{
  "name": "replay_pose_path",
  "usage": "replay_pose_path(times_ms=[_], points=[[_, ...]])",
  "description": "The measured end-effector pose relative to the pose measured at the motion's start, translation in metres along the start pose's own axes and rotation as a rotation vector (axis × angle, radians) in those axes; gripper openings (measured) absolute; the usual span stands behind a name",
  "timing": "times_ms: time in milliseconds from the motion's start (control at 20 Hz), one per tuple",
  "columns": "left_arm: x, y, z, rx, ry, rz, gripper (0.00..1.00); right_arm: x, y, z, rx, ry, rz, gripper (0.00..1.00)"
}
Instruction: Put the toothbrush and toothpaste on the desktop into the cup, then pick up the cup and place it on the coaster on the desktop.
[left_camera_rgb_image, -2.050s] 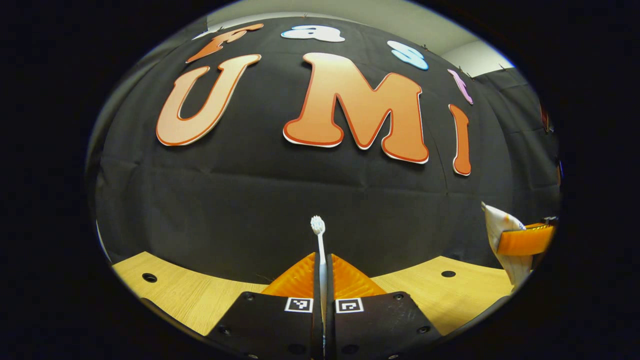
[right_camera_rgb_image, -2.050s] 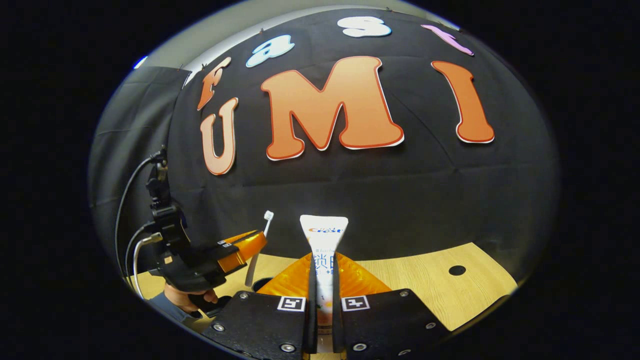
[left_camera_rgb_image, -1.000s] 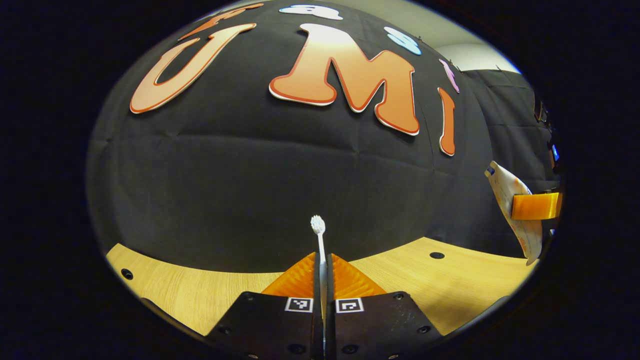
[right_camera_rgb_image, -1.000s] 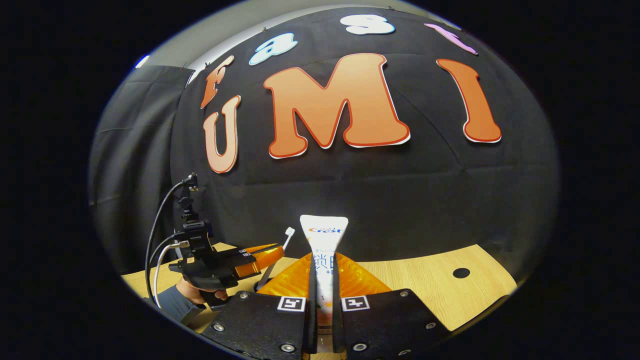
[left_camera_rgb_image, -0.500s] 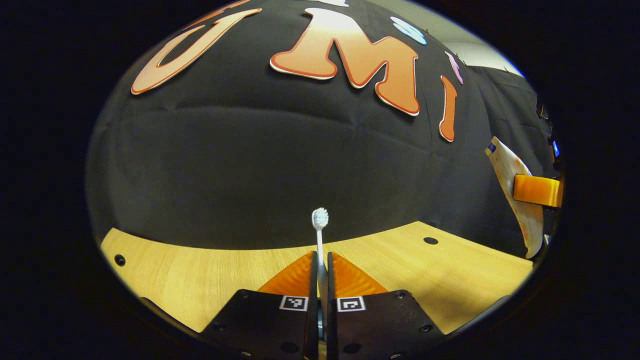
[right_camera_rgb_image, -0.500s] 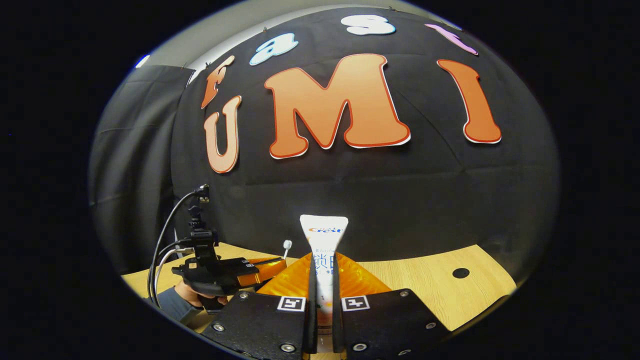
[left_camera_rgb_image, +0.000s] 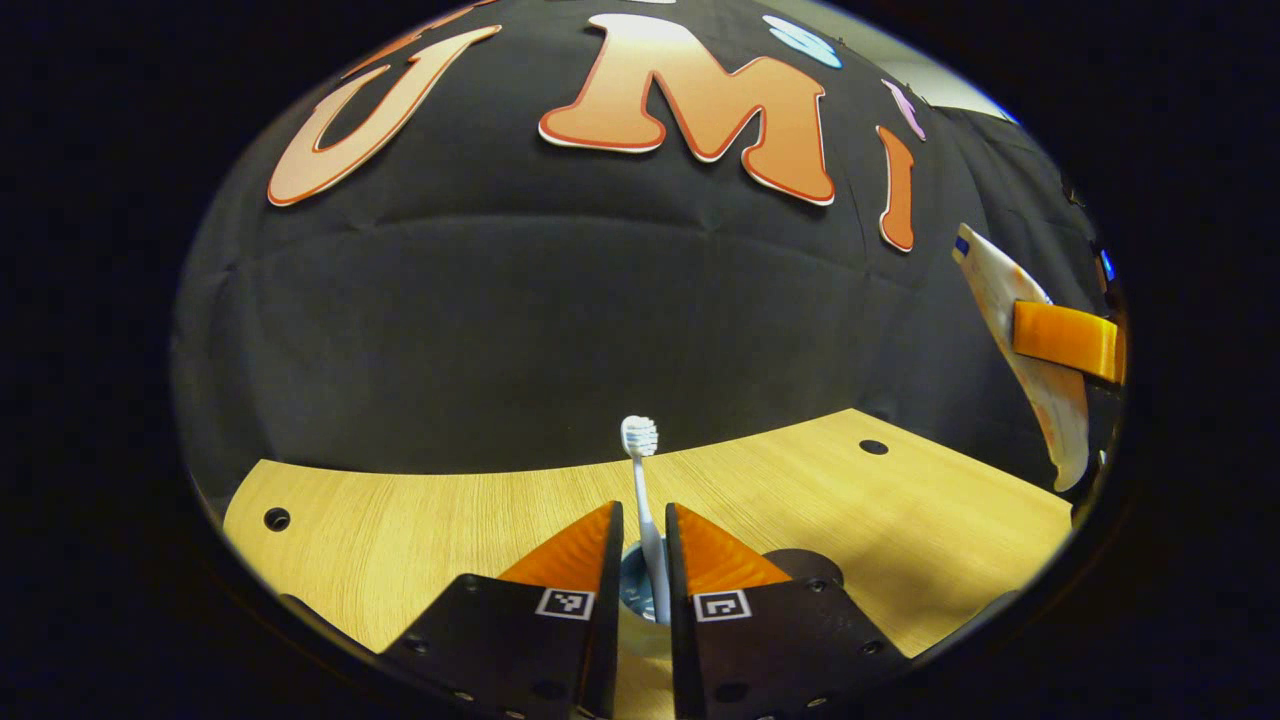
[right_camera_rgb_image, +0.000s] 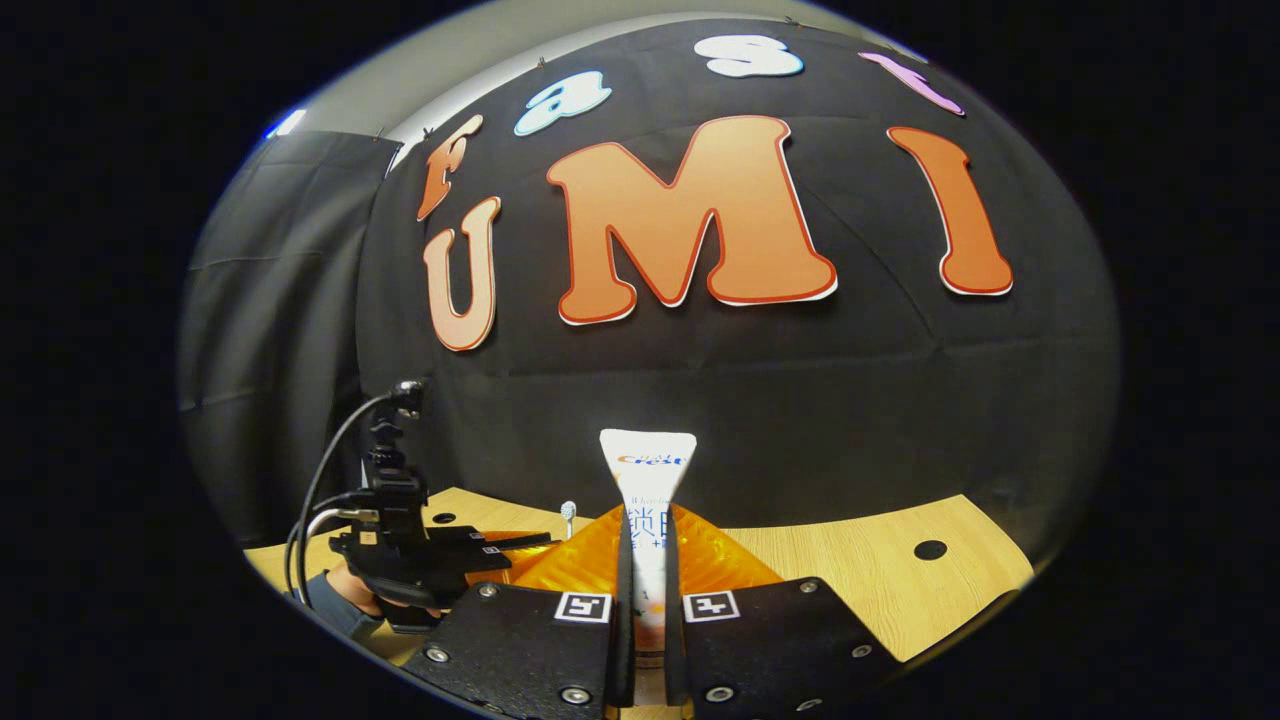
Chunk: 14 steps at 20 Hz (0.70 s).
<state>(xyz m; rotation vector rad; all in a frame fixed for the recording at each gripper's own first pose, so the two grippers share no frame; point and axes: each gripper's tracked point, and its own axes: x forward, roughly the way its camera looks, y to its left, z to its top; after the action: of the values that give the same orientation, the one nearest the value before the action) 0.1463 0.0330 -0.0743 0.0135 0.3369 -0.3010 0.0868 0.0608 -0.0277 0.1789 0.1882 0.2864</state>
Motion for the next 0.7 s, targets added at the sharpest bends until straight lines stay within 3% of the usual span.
replay_pose_path(times_ms=[50,200,350,400,700], points=[[-0.004,-0.001,0.004,-0.006,-0.011,-0.001,0.24,0.001,0.001,0.0,0.002,-0.002,0.004,0.12],[-0.025,-0.011,0.017,-0.023,-0.051,-0.008,0.58,0.004,0.012,-0.001,0.015,-0.002,0.022,0.12],[-0.042,-0.013,0.017,-0.009,-0.066,0.032,0.94,0.005,0.022,-0.003,-0.008,-0.004,0.035,0.12],[-0.048,-0.012,0.017,-0.003,-0.063,0.044,1.0,0.004,0.026,-0.002,-0.013,-0.009,0.04,0.12],[-0.092,0.0,0.013,0.018,-0.093,0.141,1.0,0.004,0.043,0.006,-0.003,-0.042,0.077,0.12]])
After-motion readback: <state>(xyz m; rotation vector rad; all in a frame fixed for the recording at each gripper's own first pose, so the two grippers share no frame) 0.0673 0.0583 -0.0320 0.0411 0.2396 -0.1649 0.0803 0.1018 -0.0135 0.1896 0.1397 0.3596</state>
